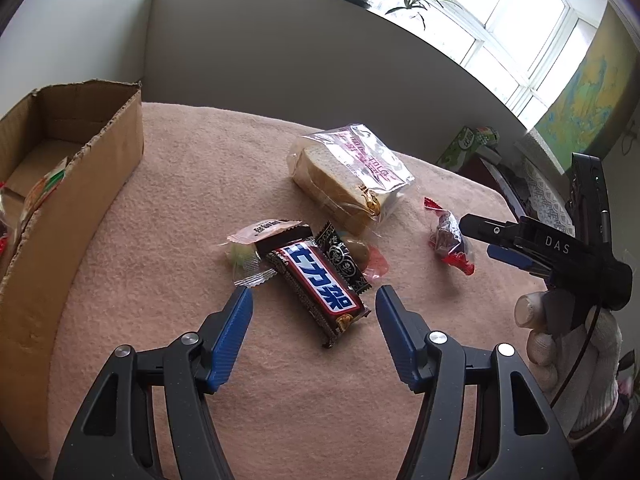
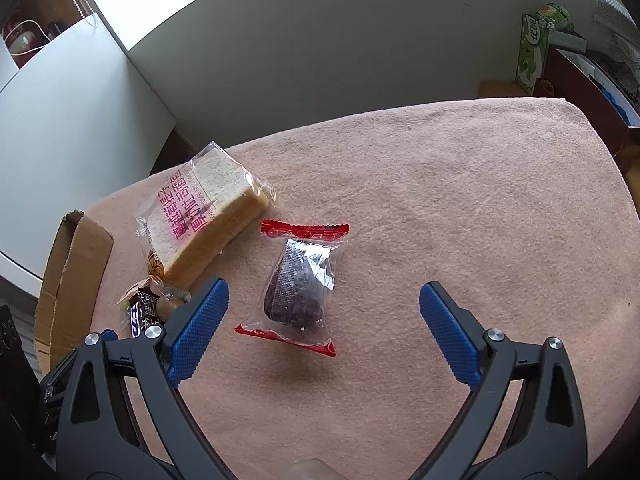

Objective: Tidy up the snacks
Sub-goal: 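Grasp the chocolate bar with the left tool while the right tool grasps the dark pastry bag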

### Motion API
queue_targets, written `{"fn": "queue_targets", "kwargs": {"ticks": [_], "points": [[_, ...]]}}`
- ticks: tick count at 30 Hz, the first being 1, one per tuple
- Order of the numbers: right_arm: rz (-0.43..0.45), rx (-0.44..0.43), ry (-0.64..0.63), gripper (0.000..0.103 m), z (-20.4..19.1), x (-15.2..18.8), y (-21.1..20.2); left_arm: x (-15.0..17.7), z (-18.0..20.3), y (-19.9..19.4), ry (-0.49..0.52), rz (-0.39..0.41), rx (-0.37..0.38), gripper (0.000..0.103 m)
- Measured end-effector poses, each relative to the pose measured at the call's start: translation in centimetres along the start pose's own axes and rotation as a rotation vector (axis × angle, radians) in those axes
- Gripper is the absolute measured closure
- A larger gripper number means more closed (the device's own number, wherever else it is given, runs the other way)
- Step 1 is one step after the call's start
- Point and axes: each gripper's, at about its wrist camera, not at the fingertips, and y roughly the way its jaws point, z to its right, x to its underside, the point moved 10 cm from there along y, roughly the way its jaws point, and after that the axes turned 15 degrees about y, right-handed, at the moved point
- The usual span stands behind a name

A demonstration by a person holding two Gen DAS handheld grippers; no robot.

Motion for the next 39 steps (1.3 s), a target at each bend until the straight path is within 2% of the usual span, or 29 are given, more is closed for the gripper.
{"fn": "queue_targets", "kwargs": {"ticks": [10,15,21,29,31,33,35,39], "points": [[-0.004,0.035,-0.018,0.008,-0.6,-0.2,1.2,0.0,0.4,1.2,0.032,-0.022,-0.022,0.041],[-0.006,0.06,-0.04,0.016,-0.9,-0.2,1.5,-0.2,0.8,1.9,0.063,-0.031,-0.053,0.041],[0.015,0.107,-0.09,0.016,-1.6,-0.2,1.4,0.1,-0.2,1.3,0.083,-0.034,-0.116,0.041],[0.0,0.123,-0.101,0.016,-0.7,-0.1,2.2,0.3,0.2,1.2,0.116,-0.034,-0.117,0.046],[-0.01,0.124,-0.108,0.022,-0.8,0.1,2.6,0.3,0.9,1.9,0.148,-0.051,-0.123,0.046],[-0.016,0.12,-0.108,0.028,-0.8,0.2,2.6,0.4,1.1,2.1,0.169,-0.057,-0.124,0.05],[-0.014,0.118,-0.103,0.029,-0.7,0.1,2.5,0.4,1.1,2.0,0.162,-0.052,-0.102,0.062],[-0.018,0.119,-0.111,0.033,-0.4,0.2,2.2,0.4,0.4,1.7,0.141,-0.048,-0.094,0.069]]}}
